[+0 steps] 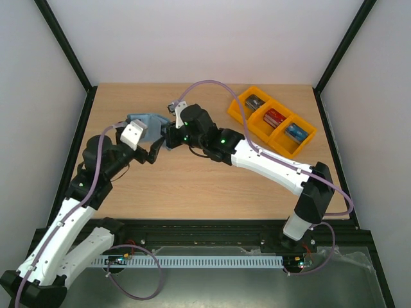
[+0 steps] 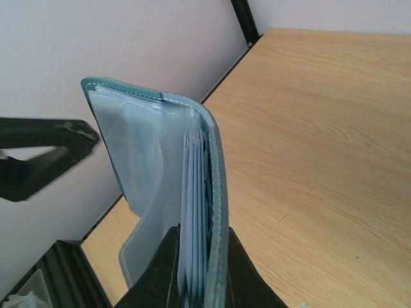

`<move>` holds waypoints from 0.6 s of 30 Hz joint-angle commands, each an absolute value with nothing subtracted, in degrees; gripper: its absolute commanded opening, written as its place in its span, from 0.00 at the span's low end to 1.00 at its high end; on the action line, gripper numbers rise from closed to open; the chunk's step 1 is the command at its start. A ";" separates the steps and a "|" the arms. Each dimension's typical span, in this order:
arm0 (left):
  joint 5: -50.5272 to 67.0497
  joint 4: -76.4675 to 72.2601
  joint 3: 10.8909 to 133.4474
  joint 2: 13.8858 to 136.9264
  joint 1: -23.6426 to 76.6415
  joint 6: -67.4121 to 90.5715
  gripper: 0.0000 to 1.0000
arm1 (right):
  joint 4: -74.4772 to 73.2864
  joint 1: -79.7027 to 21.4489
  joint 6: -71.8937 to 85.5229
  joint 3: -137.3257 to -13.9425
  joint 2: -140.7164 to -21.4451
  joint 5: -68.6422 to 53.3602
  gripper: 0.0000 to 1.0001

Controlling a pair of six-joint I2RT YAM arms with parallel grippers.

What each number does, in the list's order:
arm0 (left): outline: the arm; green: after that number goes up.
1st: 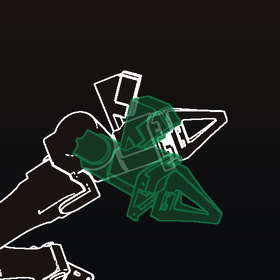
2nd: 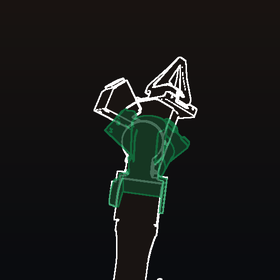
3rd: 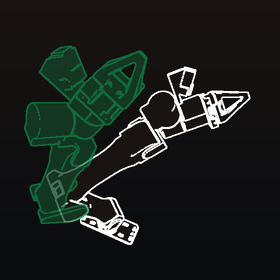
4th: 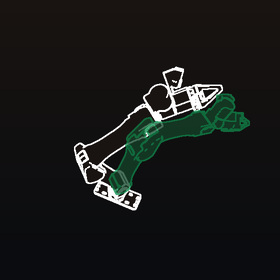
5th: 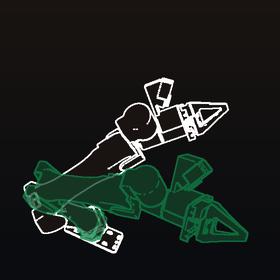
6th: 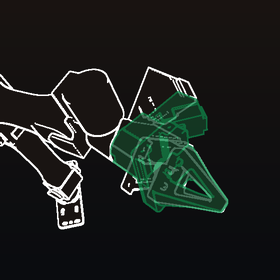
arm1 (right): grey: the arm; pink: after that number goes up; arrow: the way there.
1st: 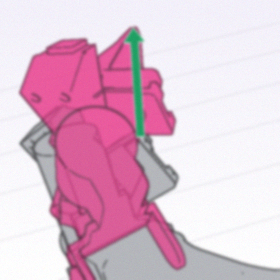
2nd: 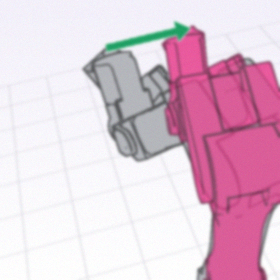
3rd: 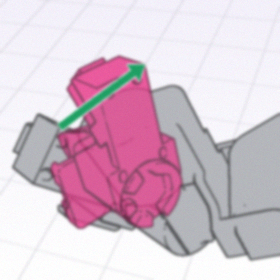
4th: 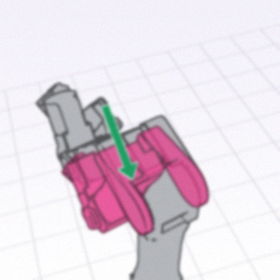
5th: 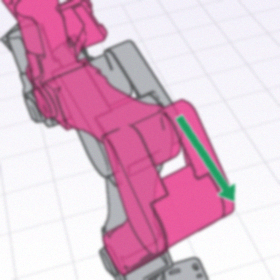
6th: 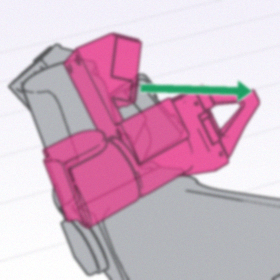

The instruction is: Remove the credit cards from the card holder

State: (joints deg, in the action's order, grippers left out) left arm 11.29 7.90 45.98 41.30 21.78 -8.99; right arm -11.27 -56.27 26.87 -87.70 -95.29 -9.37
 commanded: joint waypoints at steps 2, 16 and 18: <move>6.71 8.21 43.29 41.21 22.15 -15.60 0.99 | -6.08 -56.43 29.17 -90.36 -94.82 -14.70 0.02; -4.96 9.50 43.72 40.31 18.39 -14.80 0.99 | -8.39 -55.68 21.15 -86.70 -88.85 -21.20 0.02; 0.04 11.01 43.99 39.34 17.33 -12.38 0.99 | -8.80 -55.59 18.16 -85.51 -86.96 -22.65 0.02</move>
State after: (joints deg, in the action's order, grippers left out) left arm -4.58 8.32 43.31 40.66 19.14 -16.21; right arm -10.17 -55.59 23.97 -86.59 -93.17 -17.50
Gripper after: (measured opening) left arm 0.994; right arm 0.068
